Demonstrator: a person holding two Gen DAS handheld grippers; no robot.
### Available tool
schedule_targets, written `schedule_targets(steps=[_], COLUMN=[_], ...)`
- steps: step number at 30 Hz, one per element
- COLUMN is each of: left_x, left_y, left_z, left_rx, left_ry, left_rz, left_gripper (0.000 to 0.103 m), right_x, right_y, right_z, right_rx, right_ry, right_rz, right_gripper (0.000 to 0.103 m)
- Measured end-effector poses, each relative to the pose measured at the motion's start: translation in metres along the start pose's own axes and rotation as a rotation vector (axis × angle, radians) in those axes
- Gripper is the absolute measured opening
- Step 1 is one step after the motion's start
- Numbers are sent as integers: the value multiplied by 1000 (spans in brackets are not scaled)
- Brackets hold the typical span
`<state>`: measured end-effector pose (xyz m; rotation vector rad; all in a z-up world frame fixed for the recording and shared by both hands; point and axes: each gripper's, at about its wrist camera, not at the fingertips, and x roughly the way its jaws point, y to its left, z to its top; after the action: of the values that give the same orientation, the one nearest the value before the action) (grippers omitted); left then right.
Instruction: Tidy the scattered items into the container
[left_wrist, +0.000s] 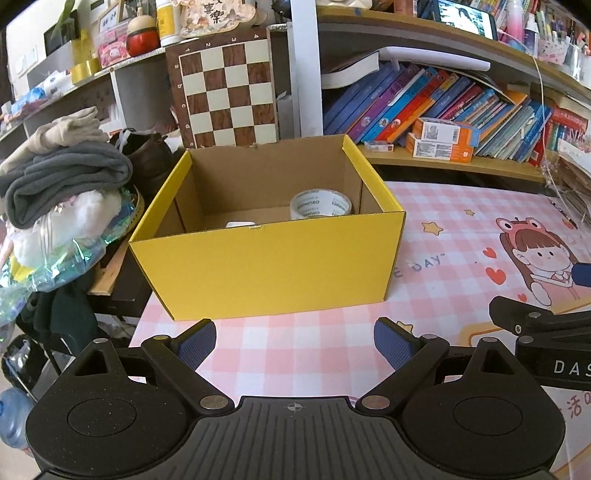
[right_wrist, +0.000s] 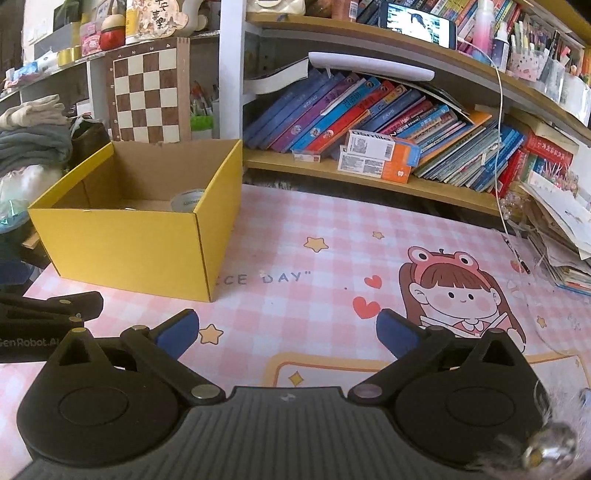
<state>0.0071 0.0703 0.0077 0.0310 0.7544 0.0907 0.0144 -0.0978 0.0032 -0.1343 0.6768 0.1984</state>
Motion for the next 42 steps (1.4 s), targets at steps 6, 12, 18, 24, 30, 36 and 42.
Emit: schedule_targets(steps=[6,12,18,24,30,36,42], left_x=[5,8,9,12,13,11,9], left_y=[-2,-3,-2,-1,-1,-1,0], left_z=[0,-1,0,-2,-3,-2,-1], left_rx=[-3,-6,-16,-22,-26,-21,-25], left_ry=[16,28,28,47,47,33,23], left_rz=[-7,-4,0,5,5,2,-7], left_gripper=[94,95,95,95,95,95,95], right_x=[4,8,10,13,14,14,14], right_y=[-1,-3,-4,-5,-4,-5,-6], right_z=[-1,-1,-1,-1,-2,-2,-2], right_rx=[2,9,9,12,9,10,5], right_ry=[16,28,33,44,47,47,48], right_rz=[0,-3,2,6,6,4,8], right_gripper=[103,103,103,103,103,103,103])
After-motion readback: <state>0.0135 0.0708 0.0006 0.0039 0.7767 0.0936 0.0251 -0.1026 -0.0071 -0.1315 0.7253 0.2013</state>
